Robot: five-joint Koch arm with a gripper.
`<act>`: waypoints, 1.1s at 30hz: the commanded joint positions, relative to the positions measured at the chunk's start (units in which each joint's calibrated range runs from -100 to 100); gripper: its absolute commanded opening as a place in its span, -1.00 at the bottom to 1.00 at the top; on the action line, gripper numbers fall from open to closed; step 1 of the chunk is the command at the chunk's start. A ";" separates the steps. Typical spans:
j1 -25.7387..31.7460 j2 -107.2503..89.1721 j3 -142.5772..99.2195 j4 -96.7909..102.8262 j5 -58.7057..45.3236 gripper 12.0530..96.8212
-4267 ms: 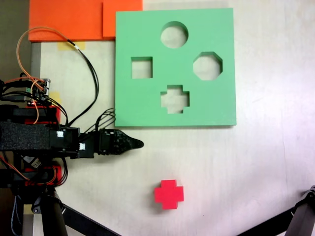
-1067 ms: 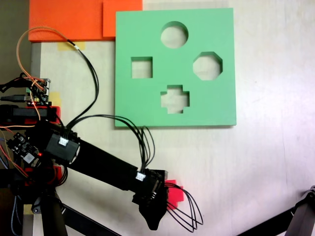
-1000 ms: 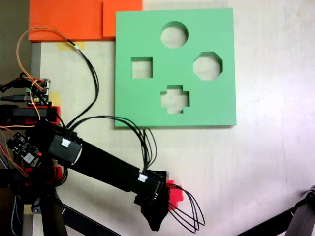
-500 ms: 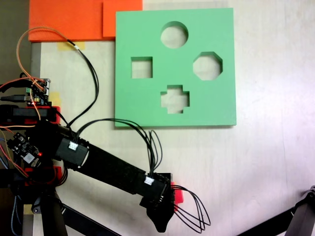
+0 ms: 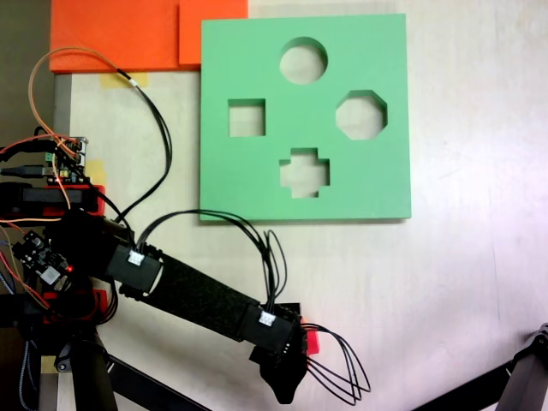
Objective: Put the cross columnar block into the corresponding hole
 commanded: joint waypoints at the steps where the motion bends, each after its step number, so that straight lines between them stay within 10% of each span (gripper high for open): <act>1: -0.10 0.27 3.38 -1.83 -0.49 0.63; 9: -0.20 2.23 3.38 -1.83 -0.78 0.56; 16: -0.34 2.09 2.98 -2.02 -0.83 -0.22; 33: -0.05 -11.60 1.09 -5.68 1.95 -0.41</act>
